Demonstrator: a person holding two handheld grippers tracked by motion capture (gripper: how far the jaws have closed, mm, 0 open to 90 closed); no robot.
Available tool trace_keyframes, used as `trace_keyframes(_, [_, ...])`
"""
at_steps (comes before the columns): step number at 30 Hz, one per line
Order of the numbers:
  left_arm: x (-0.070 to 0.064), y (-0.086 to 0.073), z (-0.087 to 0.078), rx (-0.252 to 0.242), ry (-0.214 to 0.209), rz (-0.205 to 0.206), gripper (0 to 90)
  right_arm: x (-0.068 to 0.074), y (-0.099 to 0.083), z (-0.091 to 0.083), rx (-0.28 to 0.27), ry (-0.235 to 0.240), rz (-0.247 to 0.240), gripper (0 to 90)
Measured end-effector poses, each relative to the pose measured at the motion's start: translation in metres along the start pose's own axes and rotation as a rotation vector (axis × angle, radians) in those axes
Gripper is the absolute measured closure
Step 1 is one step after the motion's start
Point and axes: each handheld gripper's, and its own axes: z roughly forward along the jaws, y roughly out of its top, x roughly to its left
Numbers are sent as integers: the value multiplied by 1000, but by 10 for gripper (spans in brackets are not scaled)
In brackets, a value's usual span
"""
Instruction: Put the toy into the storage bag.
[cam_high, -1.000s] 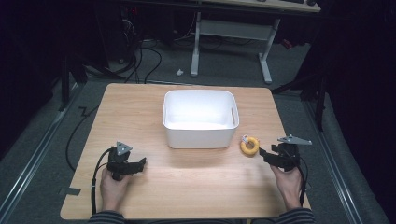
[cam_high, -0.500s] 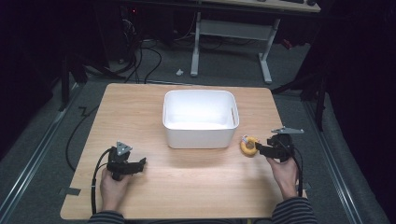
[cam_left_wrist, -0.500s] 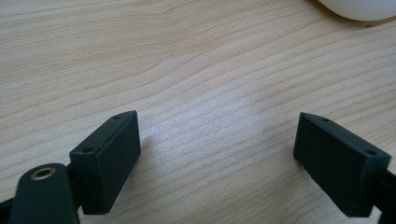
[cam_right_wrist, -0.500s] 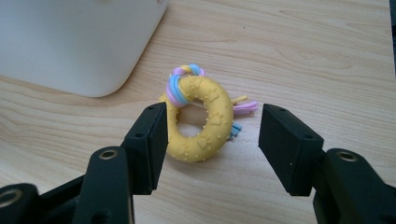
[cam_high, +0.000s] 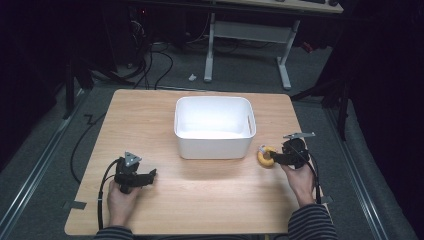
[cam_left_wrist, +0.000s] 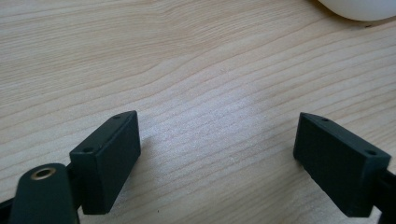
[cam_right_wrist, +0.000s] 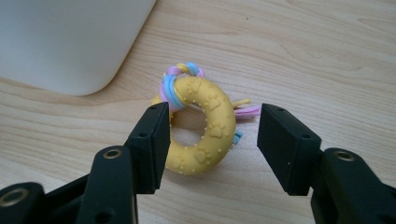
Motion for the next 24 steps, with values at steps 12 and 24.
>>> trace_keyframes(12, [0,0,0,0,0,0,150,0,1,20,48,-35,-12,493])
trace_keyframes(24, [0,0,0,0,0,0,150,-1,1,32,80,-25,-9,535])
